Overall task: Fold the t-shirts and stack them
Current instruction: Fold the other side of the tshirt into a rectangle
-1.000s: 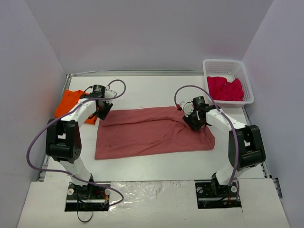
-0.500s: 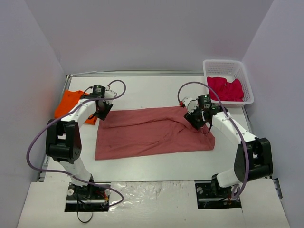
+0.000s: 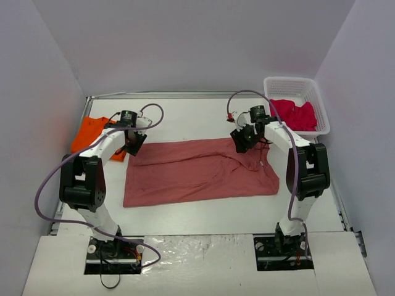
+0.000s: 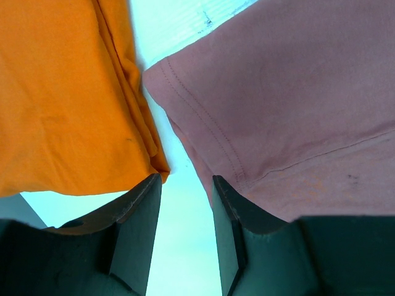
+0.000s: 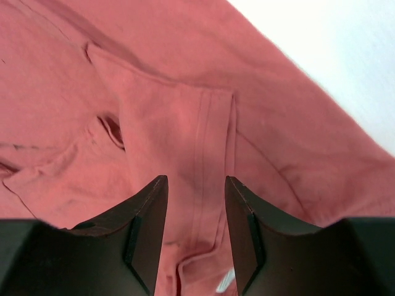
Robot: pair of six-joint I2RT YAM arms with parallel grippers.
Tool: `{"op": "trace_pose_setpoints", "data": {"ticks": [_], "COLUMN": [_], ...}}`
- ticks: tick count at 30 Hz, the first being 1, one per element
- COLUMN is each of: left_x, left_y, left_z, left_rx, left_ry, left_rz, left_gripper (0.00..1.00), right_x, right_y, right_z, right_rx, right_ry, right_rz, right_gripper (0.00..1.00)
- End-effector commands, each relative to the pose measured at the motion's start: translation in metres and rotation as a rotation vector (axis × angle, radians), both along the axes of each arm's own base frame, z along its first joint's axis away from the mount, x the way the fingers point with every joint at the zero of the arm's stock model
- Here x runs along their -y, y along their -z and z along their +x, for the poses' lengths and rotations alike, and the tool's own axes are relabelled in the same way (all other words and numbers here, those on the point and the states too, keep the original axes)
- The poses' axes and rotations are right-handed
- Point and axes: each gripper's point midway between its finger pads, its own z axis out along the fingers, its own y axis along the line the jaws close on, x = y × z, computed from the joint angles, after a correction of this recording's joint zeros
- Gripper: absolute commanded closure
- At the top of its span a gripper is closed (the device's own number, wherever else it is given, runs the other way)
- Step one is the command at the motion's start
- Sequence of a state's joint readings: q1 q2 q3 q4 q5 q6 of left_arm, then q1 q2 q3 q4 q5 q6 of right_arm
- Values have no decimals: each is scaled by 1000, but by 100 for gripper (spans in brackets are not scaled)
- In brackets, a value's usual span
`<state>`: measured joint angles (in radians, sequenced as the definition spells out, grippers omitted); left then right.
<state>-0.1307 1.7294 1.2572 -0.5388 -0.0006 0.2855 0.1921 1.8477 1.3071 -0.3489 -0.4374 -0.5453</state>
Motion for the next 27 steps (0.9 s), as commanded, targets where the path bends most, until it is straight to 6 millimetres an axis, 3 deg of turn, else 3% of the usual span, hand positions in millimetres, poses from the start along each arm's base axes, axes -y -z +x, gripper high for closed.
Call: {"op": "trace_pose_setpoints", "data": {"ticks": [1,20,27], "left_x": [-3,-5,-5], "left_y": [-10,-3,1], "left_z": [0,2,1], "left_rx": [34,21,15], "left_ry": [-18,-19,-18], "left_rz": [1,16,13], "left_gripper": [63,63,63], "right_x": [-13,-11,-10], "right_y": [-14,25,24], "right_z": [3,12,20], "right_rx": [-25,-119,-110], "right_ry": [-21,-33,-26], "right_rz": [75,48,49], "right_gripper": [62,62,62]}}
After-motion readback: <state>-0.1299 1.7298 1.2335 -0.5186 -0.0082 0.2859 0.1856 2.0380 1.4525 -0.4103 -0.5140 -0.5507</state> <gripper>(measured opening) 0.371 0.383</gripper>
